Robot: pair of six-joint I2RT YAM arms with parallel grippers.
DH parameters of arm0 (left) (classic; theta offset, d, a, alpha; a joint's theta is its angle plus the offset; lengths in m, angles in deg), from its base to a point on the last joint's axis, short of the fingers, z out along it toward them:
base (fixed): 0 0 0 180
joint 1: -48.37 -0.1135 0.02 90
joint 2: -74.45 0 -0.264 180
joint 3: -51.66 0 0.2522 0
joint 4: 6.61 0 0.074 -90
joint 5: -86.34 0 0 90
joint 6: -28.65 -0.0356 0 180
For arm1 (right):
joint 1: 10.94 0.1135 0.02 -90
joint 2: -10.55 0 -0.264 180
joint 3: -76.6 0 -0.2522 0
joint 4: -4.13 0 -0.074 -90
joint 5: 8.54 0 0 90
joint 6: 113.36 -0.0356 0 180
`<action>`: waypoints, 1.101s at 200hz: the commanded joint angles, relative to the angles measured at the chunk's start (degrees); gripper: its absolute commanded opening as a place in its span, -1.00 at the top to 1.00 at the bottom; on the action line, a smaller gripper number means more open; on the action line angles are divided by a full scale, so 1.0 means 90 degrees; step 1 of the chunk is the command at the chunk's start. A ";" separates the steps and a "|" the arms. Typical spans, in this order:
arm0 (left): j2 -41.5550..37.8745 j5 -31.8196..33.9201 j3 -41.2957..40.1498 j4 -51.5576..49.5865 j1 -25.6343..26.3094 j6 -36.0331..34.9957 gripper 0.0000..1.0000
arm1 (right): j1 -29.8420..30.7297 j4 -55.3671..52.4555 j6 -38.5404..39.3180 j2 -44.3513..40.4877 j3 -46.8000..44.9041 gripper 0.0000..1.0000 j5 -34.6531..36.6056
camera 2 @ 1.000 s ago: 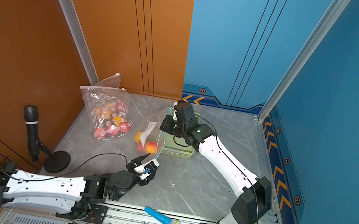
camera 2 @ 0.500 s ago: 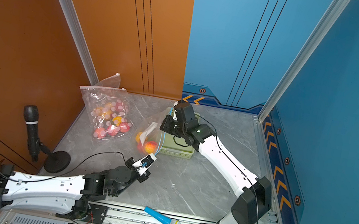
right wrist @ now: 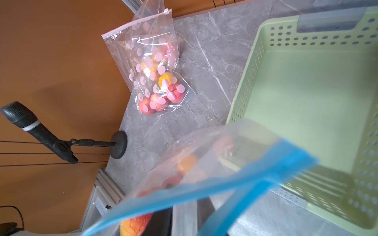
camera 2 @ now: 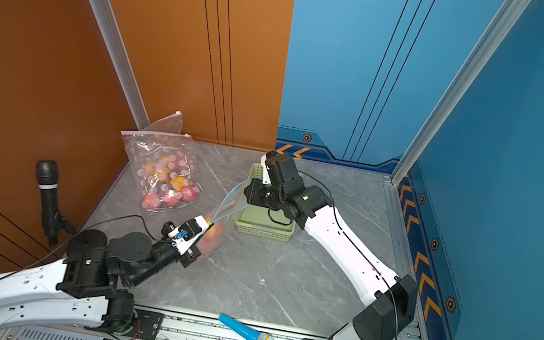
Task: Place the peach in a zip-top bag and seal the zipper
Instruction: Adjust the zipper food storage bag at the center of the board.
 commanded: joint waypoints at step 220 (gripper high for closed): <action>0.2163 -0.7598 0.1510 -0.0068 -0.3434 -0.0422 1.00 | -0.0447 -0.0189 0.3645 -0.2858 -0.0753 -0.33 -0.2010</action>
